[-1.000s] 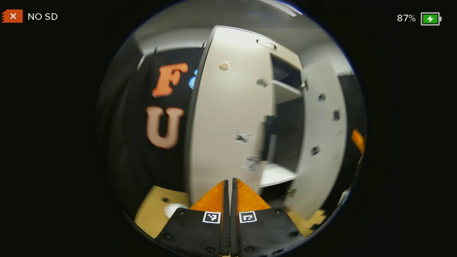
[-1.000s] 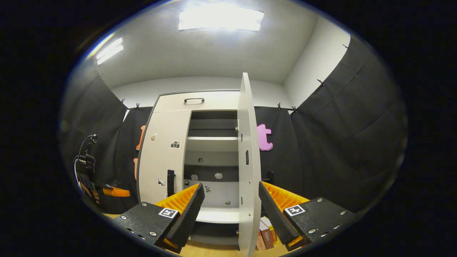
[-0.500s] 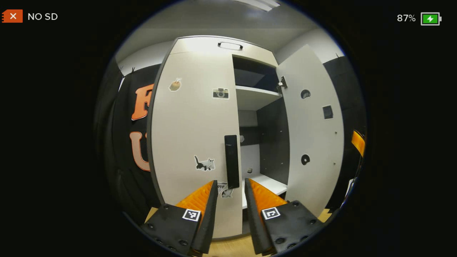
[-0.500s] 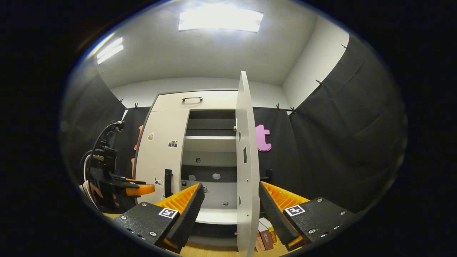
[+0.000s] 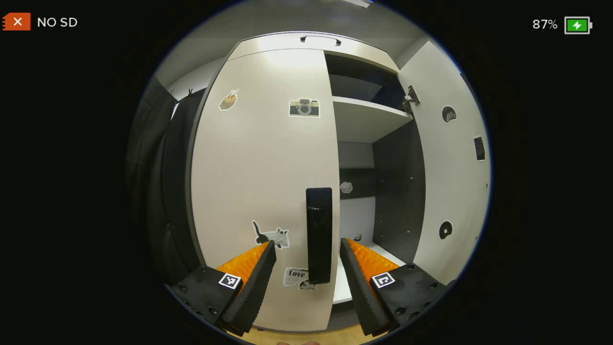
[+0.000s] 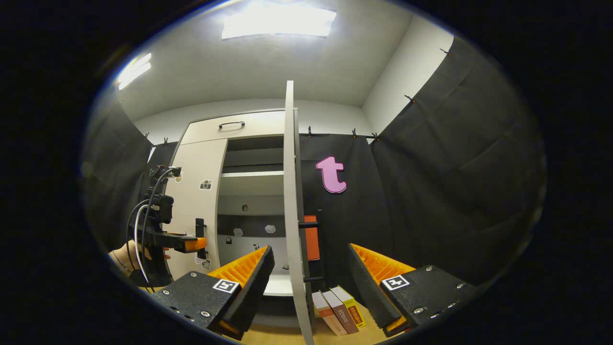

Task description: Open the right door of the double-door shoe cabinet with the right hand, and open the left door with the left hand.

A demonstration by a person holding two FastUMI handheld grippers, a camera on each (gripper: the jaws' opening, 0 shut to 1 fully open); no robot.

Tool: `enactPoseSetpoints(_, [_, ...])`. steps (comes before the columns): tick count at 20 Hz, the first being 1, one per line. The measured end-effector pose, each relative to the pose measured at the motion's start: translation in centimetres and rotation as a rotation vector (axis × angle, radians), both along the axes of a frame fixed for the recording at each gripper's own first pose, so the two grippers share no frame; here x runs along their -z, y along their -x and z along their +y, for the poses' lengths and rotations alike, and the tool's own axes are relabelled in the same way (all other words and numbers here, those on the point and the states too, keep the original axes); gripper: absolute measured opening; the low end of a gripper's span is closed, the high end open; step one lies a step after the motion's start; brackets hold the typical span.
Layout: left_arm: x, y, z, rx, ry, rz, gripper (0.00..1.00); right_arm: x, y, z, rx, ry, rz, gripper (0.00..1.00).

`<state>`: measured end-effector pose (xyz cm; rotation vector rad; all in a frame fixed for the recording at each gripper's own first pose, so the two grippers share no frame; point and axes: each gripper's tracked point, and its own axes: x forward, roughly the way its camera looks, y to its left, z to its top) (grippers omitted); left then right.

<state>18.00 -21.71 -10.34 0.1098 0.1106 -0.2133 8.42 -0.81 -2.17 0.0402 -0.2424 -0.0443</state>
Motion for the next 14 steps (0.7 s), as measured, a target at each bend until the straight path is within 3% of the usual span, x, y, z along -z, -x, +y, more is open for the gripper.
enactPoseSetpoints(6, [1.8,-1.9,-2.3,0.017,0.005,0.042,0.80,1.0,-0.7,-2.6,0.025,-0.033,0.005,0.93])
enactPoseSetpoints(8, [1.8,-2.1,-1.8,-0.016,-0.020,0.038,0.75,0.8,-0.6,-2.9,0.041,-0.015,-0.006,0.93])
enactPoseSetpoints(10, [2.0,-2.4,-1.2,-0.046,-0.043,0.039,0.65,0.9,-0.6,-2.6,0.029,-0.013,-0.007,0.93])
enactPoseSetpoints(13, [2.1,-2.0,-1.0,-0.032,0.004,0.043,0.34,0.9,-0.4,-1.6,0.000,-0.027,-0.004,0.93])
enactPoseSetpoints(14, [2.3,-2.1,-1.1,-0.035,0.012,0.048,0.32,0.8,-0.3,-1.5,-0.002,-0.024,-0.004,0.93])
